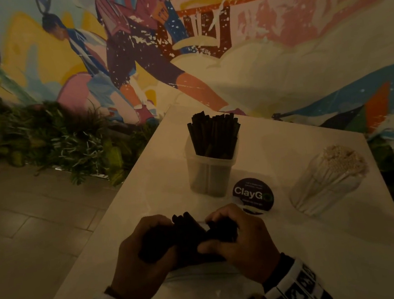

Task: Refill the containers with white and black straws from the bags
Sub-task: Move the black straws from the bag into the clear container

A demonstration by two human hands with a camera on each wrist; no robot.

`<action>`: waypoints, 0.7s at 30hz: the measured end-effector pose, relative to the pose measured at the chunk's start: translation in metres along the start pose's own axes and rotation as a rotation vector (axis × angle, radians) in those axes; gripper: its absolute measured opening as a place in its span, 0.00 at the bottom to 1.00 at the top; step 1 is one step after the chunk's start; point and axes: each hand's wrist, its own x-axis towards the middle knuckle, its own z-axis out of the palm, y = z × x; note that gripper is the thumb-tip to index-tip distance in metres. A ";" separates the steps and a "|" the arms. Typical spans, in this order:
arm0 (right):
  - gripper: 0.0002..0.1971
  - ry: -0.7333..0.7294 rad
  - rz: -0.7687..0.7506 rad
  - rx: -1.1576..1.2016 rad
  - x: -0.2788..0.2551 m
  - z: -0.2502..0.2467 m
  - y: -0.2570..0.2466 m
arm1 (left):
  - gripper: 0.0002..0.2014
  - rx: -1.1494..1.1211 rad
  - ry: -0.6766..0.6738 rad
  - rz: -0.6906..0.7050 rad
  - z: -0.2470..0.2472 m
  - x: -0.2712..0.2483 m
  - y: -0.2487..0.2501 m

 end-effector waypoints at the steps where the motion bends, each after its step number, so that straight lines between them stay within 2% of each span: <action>1: 0.22 0.024 -0.009 0.006 0.000 0.000 0.001 | 0.17 -0.005 0.003 -0.002 0.000 0.000 -0.001; 6: 0.25 0.119 -0.055 0.008 0.000 -0.001 0.006 | 0.18 0.003 0.006 -0.008 -0.001 -0.001 -0.003; 14: 0.28 0.194 -0.041 0.097 0.000 -0.004 0.000 | 0.18 -0.017 0.000 -0.015 -0.001 -0.003 -0.002; 21: 0.20 0.215 -0.087 0.228 -0.001 -0.005 -0.012 | 0.17 0.039 0.017 -0.006 -0.001 -0.004 0.002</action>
